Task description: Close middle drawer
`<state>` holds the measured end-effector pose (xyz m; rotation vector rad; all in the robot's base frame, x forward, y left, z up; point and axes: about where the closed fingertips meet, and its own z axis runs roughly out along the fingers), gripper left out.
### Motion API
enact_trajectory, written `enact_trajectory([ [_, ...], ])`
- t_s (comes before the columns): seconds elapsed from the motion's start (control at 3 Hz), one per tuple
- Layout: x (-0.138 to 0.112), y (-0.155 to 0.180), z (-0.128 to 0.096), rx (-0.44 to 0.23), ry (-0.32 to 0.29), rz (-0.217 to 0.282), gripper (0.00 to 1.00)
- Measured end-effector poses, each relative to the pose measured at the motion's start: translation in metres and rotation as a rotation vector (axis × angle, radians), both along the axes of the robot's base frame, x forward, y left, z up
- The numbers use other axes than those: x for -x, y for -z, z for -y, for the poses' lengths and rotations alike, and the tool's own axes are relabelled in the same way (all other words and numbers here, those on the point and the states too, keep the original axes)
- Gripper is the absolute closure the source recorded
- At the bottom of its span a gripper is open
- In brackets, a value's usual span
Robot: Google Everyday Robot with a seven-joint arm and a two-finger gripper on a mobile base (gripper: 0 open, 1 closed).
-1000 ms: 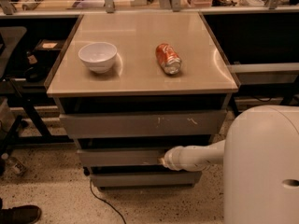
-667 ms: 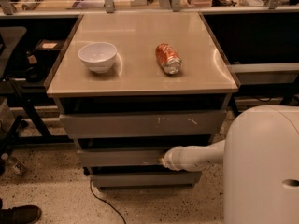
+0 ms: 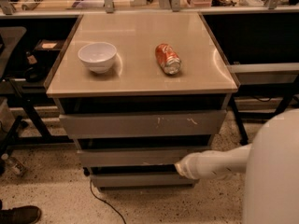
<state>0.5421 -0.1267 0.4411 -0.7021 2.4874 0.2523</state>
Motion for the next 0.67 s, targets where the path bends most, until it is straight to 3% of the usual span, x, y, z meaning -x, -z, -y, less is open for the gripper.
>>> enact_trajectory([
  [0.33, 0.0315, -0.0068, 0.0141, 0.025, 0.002, -0.025, 0.82],
  [0.67, 0.0317, -0.0064, 0.0139, 0.025, 0.002, -0.026, 0.58],
])
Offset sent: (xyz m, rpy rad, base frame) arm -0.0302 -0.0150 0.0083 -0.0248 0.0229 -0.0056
